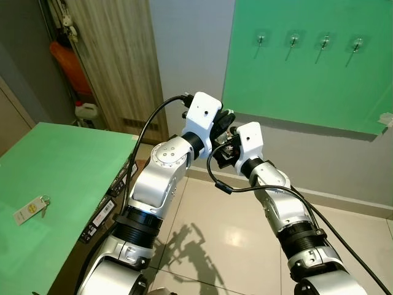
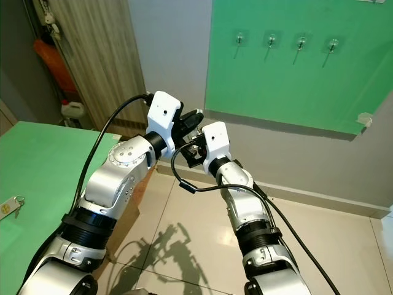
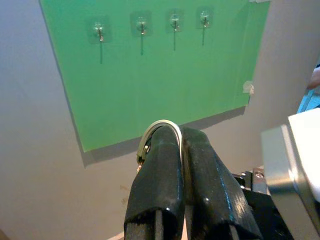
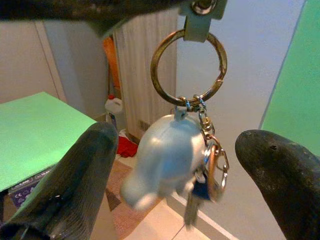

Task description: Hang keys on a hook

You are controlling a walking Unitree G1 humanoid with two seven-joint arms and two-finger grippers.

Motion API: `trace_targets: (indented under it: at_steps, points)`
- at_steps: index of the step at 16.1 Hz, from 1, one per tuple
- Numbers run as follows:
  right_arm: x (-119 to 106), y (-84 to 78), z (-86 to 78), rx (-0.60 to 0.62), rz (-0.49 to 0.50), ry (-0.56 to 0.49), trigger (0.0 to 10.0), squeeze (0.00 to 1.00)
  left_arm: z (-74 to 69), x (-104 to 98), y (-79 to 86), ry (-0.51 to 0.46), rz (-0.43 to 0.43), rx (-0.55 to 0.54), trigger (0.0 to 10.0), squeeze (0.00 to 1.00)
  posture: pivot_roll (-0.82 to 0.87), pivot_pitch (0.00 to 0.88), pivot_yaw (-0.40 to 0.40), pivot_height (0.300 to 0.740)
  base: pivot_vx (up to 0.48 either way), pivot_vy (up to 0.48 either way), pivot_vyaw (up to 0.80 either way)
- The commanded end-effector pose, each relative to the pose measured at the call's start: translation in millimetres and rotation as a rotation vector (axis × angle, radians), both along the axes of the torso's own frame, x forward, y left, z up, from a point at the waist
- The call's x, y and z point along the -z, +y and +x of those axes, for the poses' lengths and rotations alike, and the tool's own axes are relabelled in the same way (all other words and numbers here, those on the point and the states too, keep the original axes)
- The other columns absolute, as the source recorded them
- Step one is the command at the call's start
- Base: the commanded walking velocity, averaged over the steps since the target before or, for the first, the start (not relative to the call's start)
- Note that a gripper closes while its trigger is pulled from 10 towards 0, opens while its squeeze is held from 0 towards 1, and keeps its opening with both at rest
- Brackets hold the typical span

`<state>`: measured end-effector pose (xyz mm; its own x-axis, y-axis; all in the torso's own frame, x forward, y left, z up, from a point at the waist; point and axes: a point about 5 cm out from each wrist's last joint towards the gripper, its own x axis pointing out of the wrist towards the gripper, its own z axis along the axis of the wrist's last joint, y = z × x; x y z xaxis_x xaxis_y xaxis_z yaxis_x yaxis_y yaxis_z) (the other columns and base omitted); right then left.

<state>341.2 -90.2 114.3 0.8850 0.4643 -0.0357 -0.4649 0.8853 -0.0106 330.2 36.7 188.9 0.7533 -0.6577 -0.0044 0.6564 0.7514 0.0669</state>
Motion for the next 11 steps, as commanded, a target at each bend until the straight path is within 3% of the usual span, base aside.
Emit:
trace_targets:
  at_steps: [1,3,4,5,6,7,11]
  points:
    - [-9.7,3.1,5.7,0.004,0.009,-0.029,10.0,0.0,-5.0,-2.7,-6.2,-0.005,-0.012,0.041,0.0,0.0,-0.02,0.0,0.047,0.74,0.0,0.0,0.0]
    - [-9.4,2.9,6.1,0.008,0.01,-0.025,10.0,0.0,-5.4,-4.4,-6.5,-0.008,-0.021,0.043,0.0,0.0,-0.02,0.0,0.048,0.74,0.0,0.0,0.0]
    - [-9.1,2.7,6.2,0.009,0.011,-0.023,7.5,0.0,-5.6,-4.8,-6.6,-0.008,-0.023,0.044,0.0,0.0,-0.02,0.0,0.048,0.74,0.0,0.0,0.0]
    - [-8.5,2.0,6.4,0.014,0.012,-0.019,1.0,0.0,-6.2,-5.6,-7.3,-0.008,-0.029,0.049,0.0,0.0,-0.02,0.0,0.048,0.74,0.0,0.0,0.0]
    - [-8.5,2.0,6.5,0.015,0.012,-0.018,1.0,0.0,-6.3,-5.8,-7.4,-0.008,-0.03,0.05,0.0,0.0,-0.02,0.0,0.048,0.74,0.0,0.0,0.0]
    - [-8.8,1.2,6.7,0.017,0.013,-0.019,0.0,0.0,-6.7,-5.9,-7.7,-0.007,-0.031,0.051,0.0,0.0,-0.02,0.0,0.046,0.74,0.0,0.0,0.0]
    - [-9.2,-1.9,7.1,0.025,0.015,-0.02,0.0,0.0,-7.4,-5.1,-7.7,0.0,-0.034,0.054,0.0,0.0,-0.02,0.0,0.045,0.74,0.0,0.0,0.0]
